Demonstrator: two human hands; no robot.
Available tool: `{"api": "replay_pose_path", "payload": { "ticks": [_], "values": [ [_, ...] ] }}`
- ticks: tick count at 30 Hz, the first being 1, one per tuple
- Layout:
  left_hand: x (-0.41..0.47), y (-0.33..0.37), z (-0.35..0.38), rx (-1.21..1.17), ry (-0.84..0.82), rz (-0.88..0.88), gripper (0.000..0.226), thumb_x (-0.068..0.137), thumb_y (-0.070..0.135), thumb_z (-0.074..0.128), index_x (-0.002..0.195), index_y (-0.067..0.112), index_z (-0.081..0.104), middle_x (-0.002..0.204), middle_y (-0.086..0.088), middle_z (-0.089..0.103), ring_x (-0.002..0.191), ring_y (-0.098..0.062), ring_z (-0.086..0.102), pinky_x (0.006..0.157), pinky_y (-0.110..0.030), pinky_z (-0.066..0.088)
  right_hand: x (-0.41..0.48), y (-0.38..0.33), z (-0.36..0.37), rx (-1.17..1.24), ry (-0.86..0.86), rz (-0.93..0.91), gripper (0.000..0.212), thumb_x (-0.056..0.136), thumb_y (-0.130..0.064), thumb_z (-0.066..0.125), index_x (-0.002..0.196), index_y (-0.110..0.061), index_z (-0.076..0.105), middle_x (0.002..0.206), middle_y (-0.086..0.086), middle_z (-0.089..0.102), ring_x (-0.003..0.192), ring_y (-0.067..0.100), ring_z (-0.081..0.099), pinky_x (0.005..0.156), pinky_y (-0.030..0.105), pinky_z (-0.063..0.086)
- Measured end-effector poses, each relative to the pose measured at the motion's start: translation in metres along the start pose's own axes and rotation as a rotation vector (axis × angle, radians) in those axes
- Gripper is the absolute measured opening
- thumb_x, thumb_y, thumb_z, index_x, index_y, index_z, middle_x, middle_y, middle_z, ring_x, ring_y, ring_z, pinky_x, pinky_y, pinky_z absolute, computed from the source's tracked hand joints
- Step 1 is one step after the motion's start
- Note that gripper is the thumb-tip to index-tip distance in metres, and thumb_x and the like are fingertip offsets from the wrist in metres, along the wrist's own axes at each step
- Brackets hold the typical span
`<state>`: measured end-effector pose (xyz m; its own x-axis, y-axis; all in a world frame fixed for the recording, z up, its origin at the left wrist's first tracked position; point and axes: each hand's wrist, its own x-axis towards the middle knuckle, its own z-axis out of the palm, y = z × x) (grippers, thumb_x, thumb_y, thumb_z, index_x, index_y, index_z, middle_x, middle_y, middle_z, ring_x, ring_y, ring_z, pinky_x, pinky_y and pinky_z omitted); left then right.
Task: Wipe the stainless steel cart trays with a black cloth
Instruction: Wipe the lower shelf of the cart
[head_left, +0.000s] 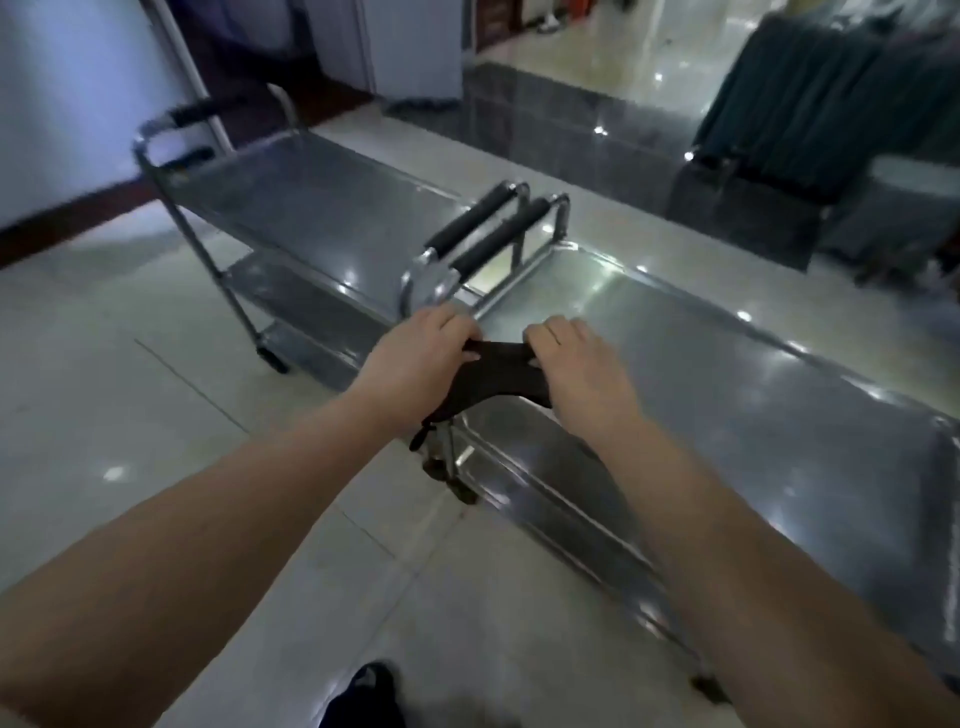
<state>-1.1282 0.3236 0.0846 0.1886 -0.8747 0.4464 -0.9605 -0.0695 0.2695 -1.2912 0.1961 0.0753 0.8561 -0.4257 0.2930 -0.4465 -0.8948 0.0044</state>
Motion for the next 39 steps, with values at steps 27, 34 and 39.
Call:
{"api": "replay_pose_path", "payload": {
  "ticks": [27,34,39],
  "values": [
    [0.024,-0.588,-0.330,0.508,0.164,-0.189,0.016,0.092,0.021,0.063,0.105,0.011,0.060,0.102,-0.011,0.061,0.094,-0.033,0.057,0.078,-0.041,0.043,0.572,-0.423,0.035,0.451,0.225,-0.205,0.009,0.089,-0.011,0.065,0.097,-0.014,0.064,0.093,-0.006,0.048,0.094,0.021,0.051,0.077,0.032,0.040],
    [0.118,-0.713,-0.285,0.317,0.152,-0.258,0.015,0.096,0.022,0.059,0.108,0.013,0.059,0.106,-0.007,0.060,0.095,-0.027,0.058,0.082,-0.037,0.047,0.701,-0.392,0.109,0.437,0.321,-0.164,0.008,0.093,-0.016,0.058,0.099,-0.018,0.063,0.098,-0.002,0.055,0.086,0.014,0.049,0.072,0.028,0.036],
    [0.183,-0.793,-0.256,0.138,0.114,-0.384,0.010,0.094,0.014,0.060,0.104,0.015,0.060,0.107,-0.004,0.058,0.100,-0.021,0.053,0.088,-0.031,0.043,0.789,-0.374,0.153,0.468,0.227,-0.148,0.011,0.094,-0.009,0.057,0.101,-0.009,0.066,0.099,0.007,0.059,0.091,0.025,0.054,0.077,0.033,0.042]
  ]
}}
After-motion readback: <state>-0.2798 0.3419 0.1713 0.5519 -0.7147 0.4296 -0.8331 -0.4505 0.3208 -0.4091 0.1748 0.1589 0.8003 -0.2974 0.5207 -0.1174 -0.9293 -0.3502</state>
